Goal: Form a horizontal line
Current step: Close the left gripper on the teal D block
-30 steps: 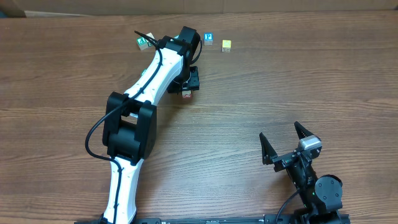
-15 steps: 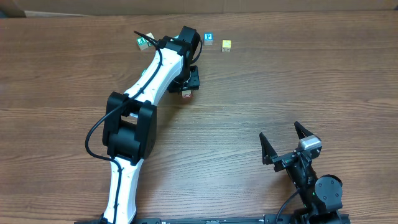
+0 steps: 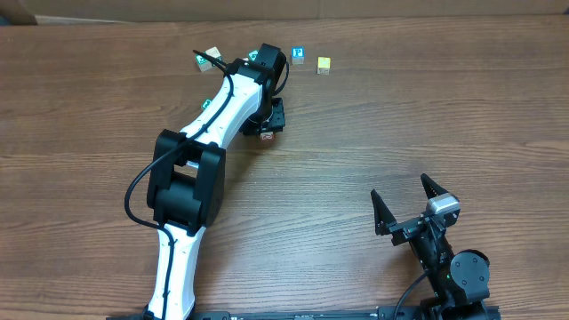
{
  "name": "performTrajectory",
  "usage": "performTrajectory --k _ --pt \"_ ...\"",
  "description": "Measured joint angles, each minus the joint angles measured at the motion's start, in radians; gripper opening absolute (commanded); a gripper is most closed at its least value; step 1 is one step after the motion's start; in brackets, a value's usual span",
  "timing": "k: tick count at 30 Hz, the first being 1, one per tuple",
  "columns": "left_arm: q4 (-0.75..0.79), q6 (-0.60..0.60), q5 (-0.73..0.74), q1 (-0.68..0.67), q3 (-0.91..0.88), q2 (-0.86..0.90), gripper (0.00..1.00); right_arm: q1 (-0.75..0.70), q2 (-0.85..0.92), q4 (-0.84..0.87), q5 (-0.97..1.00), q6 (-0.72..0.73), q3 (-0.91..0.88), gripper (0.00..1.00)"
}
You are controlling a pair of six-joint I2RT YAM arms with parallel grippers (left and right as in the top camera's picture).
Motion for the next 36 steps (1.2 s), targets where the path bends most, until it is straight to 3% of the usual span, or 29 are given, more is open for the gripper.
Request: performTrajectory --k 13,36 --pt "-0.001 0.0 -0.011 0.0 -0.005 0.0 0.39 0.0 0.0 0.0 0.0 0.0 0.0 1.0" --pt "-0.005 0.0 -0.015 0.0 -0.006 0.0 0.4 0.0 0.0 0.0 0.0 0.0 0.0 1.0"
